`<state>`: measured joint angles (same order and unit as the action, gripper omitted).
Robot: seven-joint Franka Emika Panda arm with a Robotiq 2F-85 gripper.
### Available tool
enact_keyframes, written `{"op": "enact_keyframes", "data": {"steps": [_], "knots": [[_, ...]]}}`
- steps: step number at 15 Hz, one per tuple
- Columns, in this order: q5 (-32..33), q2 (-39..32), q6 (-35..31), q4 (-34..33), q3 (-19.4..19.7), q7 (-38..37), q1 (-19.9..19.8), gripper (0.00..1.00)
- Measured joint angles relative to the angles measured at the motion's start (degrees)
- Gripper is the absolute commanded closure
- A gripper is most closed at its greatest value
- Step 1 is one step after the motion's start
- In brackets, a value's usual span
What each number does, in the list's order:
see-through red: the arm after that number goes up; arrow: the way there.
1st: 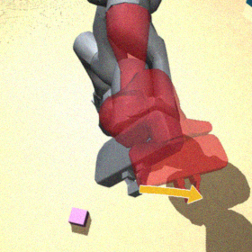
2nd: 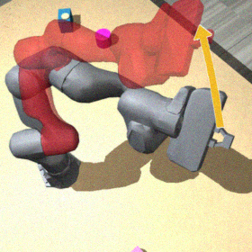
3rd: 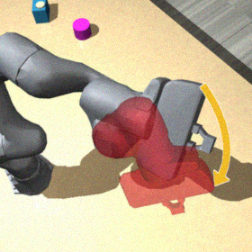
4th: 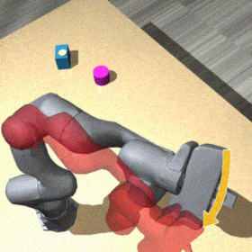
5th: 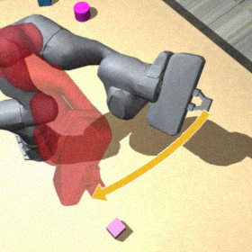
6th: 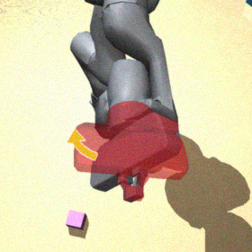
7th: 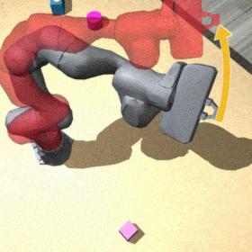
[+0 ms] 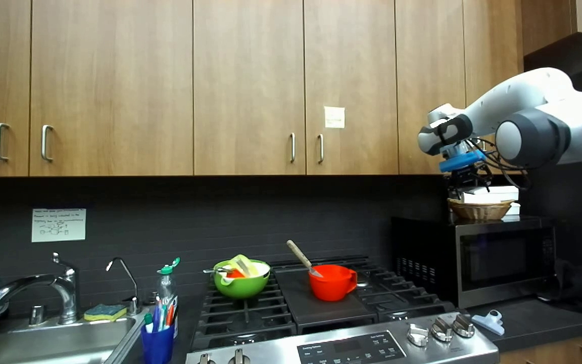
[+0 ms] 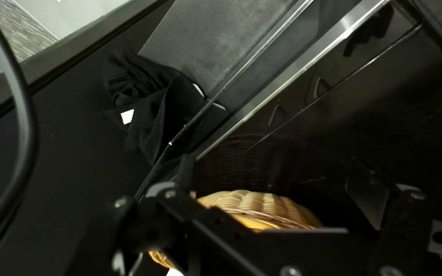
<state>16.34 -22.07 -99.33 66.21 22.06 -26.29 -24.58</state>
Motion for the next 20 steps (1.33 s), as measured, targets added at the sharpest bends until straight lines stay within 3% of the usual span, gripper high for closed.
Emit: {"op": "enact_keyframes", "data": {"steps": [3, 9, 20], "knots": [[0.4, -0.6, 0.5, -1.9, 0.2, 3.5, -0.8, 0.00], [0.5, -0.6, -2.5, -6.3, 0.7, 3.1, -1.8, 0.00], [7.0, -2.8, -6.6, -7.1, 0.2, 4.1, 1.2, 0.00]]}}
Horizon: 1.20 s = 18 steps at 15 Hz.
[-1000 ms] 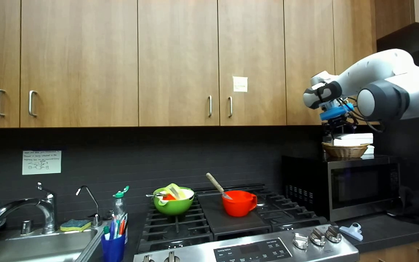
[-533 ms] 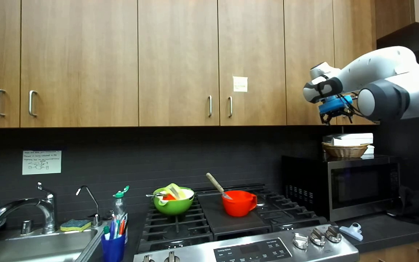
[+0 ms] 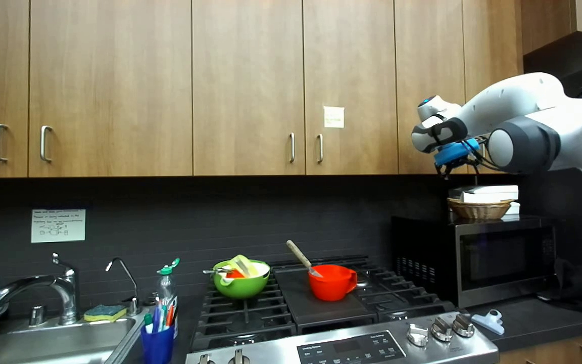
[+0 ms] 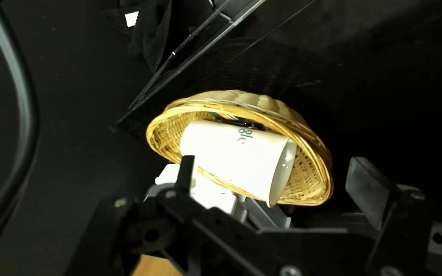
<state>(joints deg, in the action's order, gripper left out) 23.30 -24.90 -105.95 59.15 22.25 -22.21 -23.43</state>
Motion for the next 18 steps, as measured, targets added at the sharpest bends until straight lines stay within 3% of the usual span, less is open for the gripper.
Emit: {"op": "enact_keyframes", "data": {"steps": [8, 18], "knots": [[2.3, -5.7, -0.1, -0.4, 0.6, 0.3, -0.8, 0.00], [2.5, -6.6, 0.6, -5.3, 1.4, -0.7, -2.7, 0.00]]}}
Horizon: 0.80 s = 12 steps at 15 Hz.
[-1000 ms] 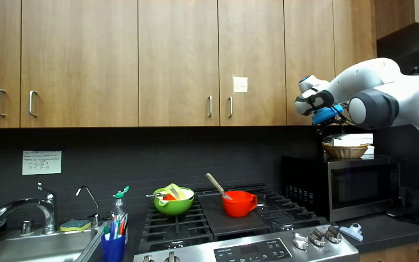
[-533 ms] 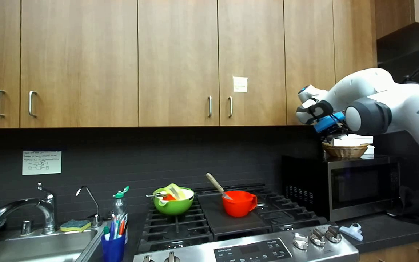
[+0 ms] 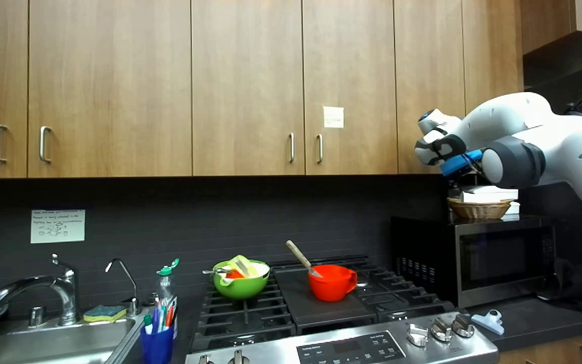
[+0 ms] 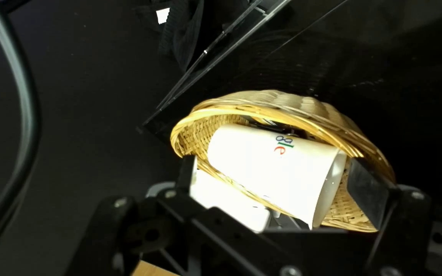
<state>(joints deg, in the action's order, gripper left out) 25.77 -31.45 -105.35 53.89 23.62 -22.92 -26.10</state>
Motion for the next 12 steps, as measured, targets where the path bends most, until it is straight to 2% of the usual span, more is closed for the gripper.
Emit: {"op": "enact_keyframes", "data": {"steps": [8, 12], "knots": [[-0.1, -0.3, 0.5, -0.5, -0.1, -0.5, 0.1, 0.00], [0.1, -0.3, 0.2, -0.7, -0.1, -2.6, 1.5, 0.00]]}}
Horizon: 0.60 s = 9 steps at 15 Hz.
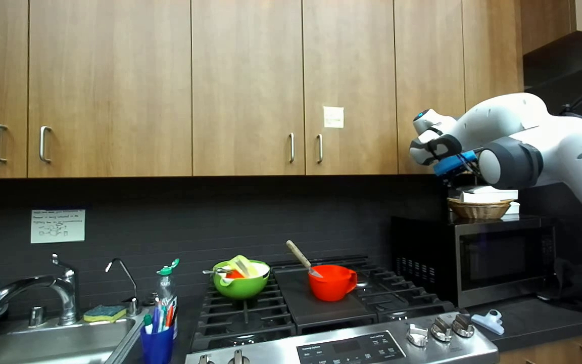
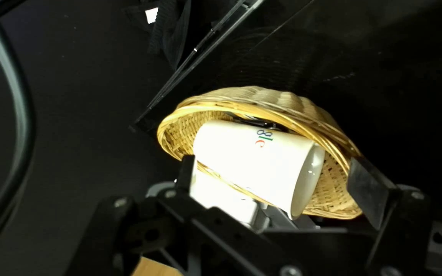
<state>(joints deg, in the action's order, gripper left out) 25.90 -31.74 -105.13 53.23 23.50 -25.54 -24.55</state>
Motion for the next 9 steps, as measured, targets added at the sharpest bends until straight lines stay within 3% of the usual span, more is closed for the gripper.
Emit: {"op": "enact_keyframes", "data": {"steps": [4, 9], "knots": [[1.3, -0.2, -5.6, 0.0, 0.0, -2.1, 1.2, 0.00], [2.9, -1.5, -13.1, 0.2, 0.4, -1.9, -0.6, 0.00]]}}
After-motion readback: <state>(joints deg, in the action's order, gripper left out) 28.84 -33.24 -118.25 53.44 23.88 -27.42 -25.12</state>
